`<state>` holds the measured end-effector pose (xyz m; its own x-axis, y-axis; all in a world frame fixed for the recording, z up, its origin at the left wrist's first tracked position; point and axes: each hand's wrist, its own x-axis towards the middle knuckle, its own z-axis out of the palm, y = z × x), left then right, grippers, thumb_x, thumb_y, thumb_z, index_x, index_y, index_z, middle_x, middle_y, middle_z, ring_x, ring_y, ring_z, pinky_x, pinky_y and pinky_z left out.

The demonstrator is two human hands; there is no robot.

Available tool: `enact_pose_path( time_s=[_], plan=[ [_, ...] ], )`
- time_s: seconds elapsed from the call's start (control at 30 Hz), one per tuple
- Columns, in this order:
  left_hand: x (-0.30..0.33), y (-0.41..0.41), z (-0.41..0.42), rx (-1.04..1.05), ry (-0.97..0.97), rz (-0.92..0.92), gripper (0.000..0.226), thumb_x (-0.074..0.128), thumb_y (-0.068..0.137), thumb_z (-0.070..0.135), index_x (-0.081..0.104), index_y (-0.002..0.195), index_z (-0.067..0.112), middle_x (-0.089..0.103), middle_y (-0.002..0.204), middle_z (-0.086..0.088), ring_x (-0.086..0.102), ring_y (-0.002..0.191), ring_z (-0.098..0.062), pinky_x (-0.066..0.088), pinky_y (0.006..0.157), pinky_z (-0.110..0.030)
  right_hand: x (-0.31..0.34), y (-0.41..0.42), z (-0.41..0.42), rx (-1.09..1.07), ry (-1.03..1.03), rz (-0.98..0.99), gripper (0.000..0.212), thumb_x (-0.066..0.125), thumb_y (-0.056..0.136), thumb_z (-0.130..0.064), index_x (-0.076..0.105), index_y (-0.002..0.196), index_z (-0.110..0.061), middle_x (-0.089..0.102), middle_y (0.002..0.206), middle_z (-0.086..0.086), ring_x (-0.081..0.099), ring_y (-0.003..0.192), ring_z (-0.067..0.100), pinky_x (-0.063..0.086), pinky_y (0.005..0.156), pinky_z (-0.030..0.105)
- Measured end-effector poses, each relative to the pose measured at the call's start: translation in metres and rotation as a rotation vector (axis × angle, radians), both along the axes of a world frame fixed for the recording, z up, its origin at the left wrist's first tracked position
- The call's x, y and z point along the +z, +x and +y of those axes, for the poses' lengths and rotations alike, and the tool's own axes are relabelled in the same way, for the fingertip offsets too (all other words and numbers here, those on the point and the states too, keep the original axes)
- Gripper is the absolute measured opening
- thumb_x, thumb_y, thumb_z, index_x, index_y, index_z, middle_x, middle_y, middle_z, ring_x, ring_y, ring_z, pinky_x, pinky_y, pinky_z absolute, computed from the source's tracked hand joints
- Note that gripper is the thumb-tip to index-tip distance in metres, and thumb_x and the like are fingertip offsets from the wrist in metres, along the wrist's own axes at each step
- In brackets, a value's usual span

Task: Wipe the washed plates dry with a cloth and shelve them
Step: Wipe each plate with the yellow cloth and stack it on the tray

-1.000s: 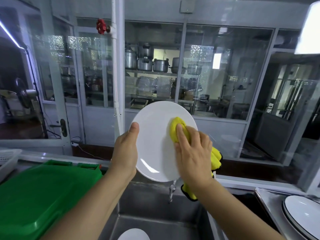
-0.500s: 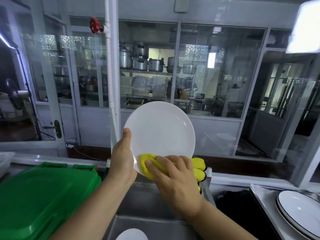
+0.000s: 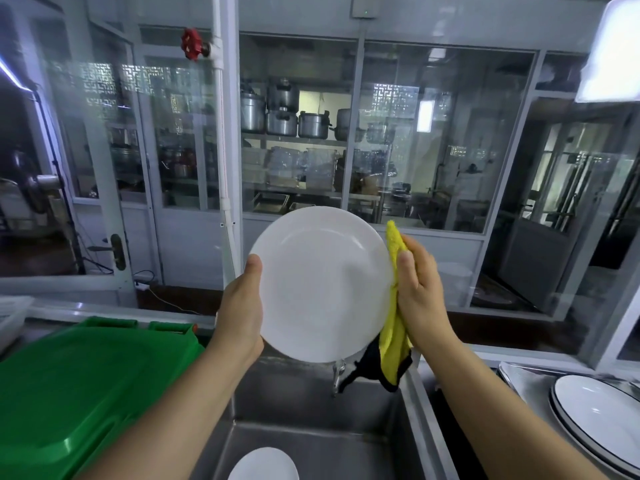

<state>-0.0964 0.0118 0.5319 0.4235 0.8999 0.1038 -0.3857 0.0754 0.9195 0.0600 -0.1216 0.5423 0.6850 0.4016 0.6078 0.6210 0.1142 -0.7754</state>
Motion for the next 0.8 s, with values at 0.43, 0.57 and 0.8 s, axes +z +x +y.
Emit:
enact_pose_path(
  time_s=[0.43,0.57,0.8],
  plan=[
    [0.005,0.010,0.007,0.068,0.301,0.413,0.053,0.060,0.088,0.041,0.044,0.134,0.017,0.051,0.130,-0.005,0.051,0.115,-0.023,0.045,0.092,-0.040,-0.004,-0.031,0.009,0.065,-0.074,0.055,0.008,0.065,0.087,-0.011,0.067,0.091,-0.018,0.069,0.080,0.003,0.064,0.076,0.025,0.051,0.065,0.035],
    [0.018,0.012,-0.030,-0.283,0.019,0.115,0.036,0.054,0.090,0.048,0.062,0.100,0.014,0.067,0.102,-0.009,0.065,0.097,-0.023,0.055,0.076,-0.039,-0.033,-0.044,0.024,-0.170,-0.127,-0.456,0.035,0.066,0.083,-0.009,0.065,0.117,-0.016,0.064,0.100,-0.001,0.061,0.086,0.019,0.041,0.068,0.022],
    [0.011,0.015,-0.021,0.005,-0.263,0.011,0.030,0.061,0.090,0.037,0.060,0.108,0.013,0.064,0.088,-0.009,0.063,0.076,-0.025,0.049,0.057,-0.031,-0.062,-0.055,0.035,-0.203,0.011,-1.074,0.038,0.064,0.087,-0.019,0.052,0.122,-0.011,0.065,0.107,0.011,0.054,0.094,0.026,0.044,0.077,0.036]
  ],
)
